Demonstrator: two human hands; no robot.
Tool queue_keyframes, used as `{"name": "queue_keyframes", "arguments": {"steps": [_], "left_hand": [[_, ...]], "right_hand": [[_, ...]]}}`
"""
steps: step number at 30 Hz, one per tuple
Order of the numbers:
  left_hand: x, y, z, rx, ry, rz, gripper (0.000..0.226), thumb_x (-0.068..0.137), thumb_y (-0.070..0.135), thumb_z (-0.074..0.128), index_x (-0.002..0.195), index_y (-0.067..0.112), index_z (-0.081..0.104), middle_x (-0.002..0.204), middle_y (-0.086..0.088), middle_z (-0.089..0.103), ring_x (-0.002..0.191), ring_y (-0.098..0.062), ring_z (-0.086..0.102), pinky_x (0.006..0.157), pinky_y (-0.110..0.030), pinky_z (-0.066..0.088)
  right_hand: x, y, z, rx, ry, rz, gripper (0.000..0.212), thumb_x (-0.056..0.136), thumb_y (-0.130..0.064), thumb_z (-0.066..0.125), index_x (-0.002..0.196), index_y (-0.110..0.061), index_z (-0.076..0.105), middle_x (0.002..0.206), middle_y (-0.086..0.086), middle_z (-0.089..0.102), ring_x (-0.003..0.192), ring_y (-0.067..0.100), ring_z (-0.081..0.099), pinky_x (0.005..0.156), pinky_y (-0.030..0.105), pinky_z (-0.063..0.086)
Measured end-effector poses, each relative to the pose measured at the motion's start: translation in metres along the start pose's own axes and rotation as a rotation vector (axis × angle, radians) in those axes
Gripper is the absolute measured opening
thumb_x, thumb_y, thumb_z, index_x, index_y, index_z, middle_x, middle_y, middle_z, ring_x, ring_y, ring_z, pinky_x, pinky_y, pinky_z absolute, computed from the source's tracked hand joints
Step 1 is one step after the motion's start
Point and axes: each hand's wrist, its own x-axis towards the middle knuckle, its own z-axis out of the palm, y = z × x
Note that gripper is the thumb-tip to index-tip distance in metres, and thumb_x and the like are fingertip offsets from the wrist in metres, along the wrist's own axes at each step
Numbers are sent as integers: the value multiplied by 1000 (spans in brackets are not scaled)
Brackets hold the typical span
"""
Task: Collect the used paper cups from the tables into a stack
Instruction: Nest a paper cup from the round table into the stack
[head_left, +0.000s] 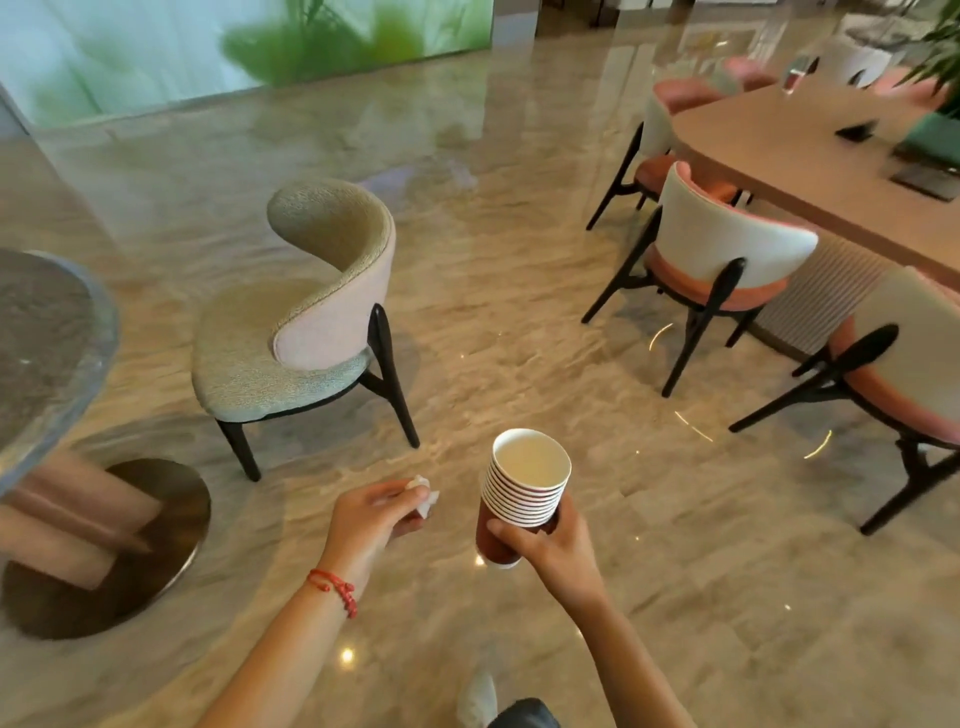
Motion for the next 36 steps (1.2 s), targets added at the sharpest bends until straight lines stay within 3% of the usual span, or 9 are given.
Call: {"name": "queue_keyframes", "arguments": {"steps": [7,11,18,22,27,31,36], "left_hand": [[91,-19,15,-19,115,10,5,73,6,74,74,10,74,75,-7,74,69,-17,71,57,-22,57],[146,3,24,-19,136,1,4,75,5,72,77,9,72,77,-11,73,71,-18,70,58,-22,58],[268,51,52,1,75,-14,5,74,8,73,80,8,73,76,-8,74,72,-17,70,61,-23,58],[334,85,80,10,-1,-28,5,73,7,74,77,6,74,73,-3,75,71,-18,72,60,-24,58],[408,119,129,37,-59,-33,3,75,5,72,77,7,73,70,-1,74,66,-16,71,60,-22,58],[464,131,172,17,-62,-48,3,75,2,72,77,5,72,67,-5,73,61,-17,70,55,-20,56],[540,147,229,6,17,-46,4,75,5,72,78,7,72,78,-10,73,65,-16,71,56,-20,56]], "right_hand": [[118,34,6,-11,-92,-21,63,56,-29,84,112,-14,59,99,-3,71,92,6,66,73,17,52],[177,25,17,21,-114,-14,72,51,-39,84,113,-13,59,99,-3,71,93,7,67,73,18,52],[296,5,33,16,-47,-25,66,57,-27,85,115,-9,58,102,0,70,94,8,66,73,16,52],[356,-21,29,37,37,-20,69,49,-39,83,109,-16,59,97,-5,71,89,2,66,70,13,50],[429,-39,7,50,78,-24,56,62,-19,85,111,-18,58,99,-4,69,93,3,65,74,16,51],[498,-41,-15,40,97,-30,54,65,-12,85,111,-15,58,97,-4,70,89,3,65,73,15,51],[602,-48,-51,17,31,-50,53,67,-10,83,112,-14,58,101,-4,69,93,4,65,76,16,51]]}}
